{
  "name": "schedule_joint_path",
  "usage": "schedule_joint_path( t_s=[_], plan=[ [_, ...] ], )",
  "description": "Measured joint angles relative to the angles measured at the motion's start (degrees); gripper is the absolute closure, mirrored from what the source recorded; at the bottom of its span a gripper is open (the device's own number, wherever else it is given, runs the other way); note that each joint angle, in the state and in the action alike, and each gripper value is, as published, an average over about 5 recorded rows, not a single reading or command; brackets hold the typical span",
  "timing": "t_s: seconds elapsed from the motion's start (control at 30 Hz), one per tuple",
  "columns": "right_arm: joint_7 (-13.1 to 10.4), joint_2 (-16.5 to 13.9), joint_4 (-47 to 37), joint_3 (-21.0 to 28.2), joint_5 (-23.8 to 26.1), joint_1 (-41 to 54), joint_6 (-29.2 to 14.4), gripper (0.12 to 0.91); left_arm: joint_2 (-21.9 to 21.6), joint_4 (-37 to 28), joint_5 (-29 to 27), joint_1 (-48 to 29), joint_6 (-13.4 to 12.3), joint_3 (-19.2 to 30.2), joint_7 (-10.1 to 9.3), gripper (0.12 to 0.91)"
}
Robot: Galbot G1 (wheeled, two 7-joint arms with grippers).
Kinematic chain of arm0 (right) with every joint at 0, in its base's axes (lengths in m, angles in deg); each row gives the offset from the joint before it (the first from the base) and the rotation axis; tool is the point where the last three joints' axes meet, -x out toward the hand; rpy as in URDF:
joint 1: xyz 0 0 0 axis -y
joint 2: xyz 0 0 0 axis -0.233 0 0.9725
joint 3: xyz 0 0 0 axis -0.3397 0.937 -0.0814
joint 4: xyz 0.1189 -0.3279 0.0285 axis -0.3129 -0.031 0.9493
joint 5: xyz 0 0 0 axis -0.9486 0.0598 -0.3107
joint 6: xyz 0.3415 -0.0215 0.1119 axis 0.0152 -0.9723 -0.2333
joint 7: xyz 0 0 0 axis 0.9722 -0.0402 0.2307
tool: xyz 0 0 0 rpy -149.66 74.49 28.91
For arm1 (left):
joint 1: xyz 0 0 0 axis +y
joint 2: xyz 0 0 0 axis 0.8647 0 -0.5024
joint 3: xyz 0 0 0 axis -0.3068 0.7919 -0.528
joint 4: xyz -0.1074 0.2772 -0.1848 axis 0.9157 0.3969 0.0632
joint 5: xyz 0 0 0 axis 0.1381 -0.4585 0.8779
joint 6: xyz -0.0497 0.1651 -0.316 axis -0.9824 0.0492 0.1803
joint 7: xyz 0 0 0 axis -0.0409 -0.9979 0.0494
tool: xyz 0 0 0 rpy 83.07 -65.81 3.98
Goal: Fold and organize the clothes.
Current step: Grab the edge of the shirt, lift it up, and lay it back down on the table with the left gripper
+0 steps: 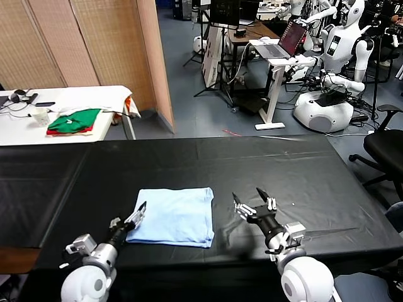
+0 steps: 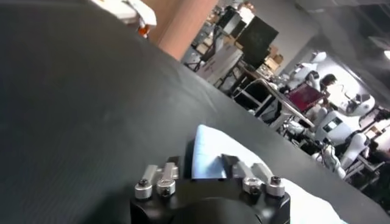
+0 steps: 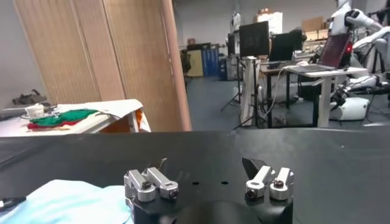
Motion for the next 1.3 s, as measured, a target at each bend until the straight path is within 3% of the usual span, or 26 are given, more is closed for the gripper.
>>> schedule_joint_path(
  t_s=[0.23, 0.47, 0.53, 0.77, 0.97, 1.1, 1.3],
  plan=[
    [0.0, 0.2, 0.0, 0.0, 0.1, -0.2, -0.3, 0.118, 0.5, 0.4, 4.1, 0.5, 1.1, -0.6, -1.43, 0.379],
    [0.0, 0.4, 0.5, 0.2, 0.4, -0.5, -0.5, 0.118, 0.8, 1.2, 4.1, 1.0, 1.8, -0.6, -1.82, 0.774],
    [0.0, 0.4, 0.7, 0.0, 0.4, -0.6, -0.5, 0.118, 0.9, 1.5, 2.7, 1.0, 1.7, -0.5, -1.98, 0.848],
    [-0.3, 0.3, 0.7, -1.4, 0.4, -1.5, -0.9, 0.118, -0.9, 3.7, -7.8, 1.9, -0.6, -0.6, -1.85, 0.864],
    [-1.1, 0.6, 0.0, -3.1, 0.4, -2.5, -0.8, 0.118, -6.3, 6.0, -17.7, 3.3, -2.2, -2.4, -1.64, 0.864],
    [-1.3, 0.6, -0.4, -4.0, 0.4, -2.6, -0.6, 0.118, -11.4, 6.5, -18.2, 4.3, -2.1, -5.2, -1.63, 0.864],
    [-1.4, 0.7, -1.3, -4.0, 0.3, -2.1, -0.4, 0.118, -20.5, 6.9, -13.2, 6.8, -1.2, -12.4, -1.76, 0.864]
  ],
)
